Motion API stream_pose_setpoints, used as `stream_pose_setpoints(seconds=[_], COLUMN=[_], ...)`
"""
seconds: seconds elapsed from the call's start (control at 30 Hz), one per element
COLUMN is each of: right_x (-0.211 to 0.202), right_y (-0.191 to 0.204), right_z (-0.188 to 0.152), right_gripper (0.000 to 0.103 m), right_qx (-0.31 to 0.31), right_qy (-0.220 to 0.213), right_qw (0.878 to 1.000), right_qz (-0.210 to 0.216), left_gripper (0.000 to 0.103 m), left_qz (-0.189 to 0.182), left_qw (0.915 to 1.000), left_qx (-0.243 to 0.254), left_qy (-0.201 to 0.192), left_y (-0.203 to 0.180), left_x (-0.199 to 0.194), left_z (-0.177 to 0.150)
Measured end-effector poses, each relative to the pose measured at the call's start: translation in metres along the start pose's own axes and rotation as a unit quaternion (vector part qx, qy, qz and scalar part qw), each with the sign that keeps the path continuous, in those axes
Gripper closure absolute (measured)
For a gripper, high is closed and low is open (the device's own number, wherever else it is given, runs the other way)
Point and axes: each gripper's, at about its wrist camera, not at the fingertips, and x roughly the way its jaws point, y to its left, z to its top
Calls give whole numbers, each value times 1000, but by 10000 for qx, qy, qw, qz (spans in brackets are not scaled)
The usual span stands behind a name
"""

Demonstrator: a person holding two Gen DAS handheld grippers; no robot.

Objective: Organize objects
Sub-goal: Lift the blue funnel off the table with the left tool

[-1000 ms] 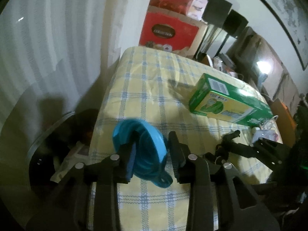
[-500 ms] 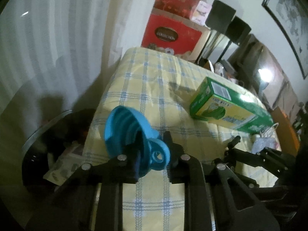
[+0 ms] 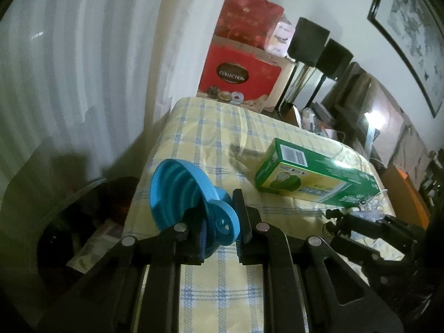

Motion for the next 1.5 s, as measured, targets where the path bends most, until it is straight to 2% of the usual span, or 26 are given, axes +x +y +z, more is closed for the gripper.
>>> stream_pose_setpoints(seconds=[0.37,0.67,0.8,0.93,1.13,1.5], right_x=[-39,-85,-94,-100,-120,-148], right_y=[-14,-32,-35,-40,-42,-37], right_z=[-1,-2,-5,-7,-5,0], right_gripper=[62,62,62,62,62,62], right_qx=[187,379,389,480,474,394], right_qy=[-346,-808,-888,-947,-1166,-1389], right_qw=[9992,9959,9951,9941,9918,9888], right_qz=[-113,-163,-194,-214,-240,-371], left_gripper=[89,89,89,89,89,89], left_qz=[10,206,551,646,854,880], left_qw=[9998,9974,9929,9902,9895,9864], left_qx=[190,513,594,665,511,462], left_qy=[-82,-464,-875,-1047,-1052,-1311], left_y=[-29,-66,-74,-78,-76,-82], left_x=[-14,-44,-63,-77,-87,-115], left_z=[6,12,12,11,13,15])
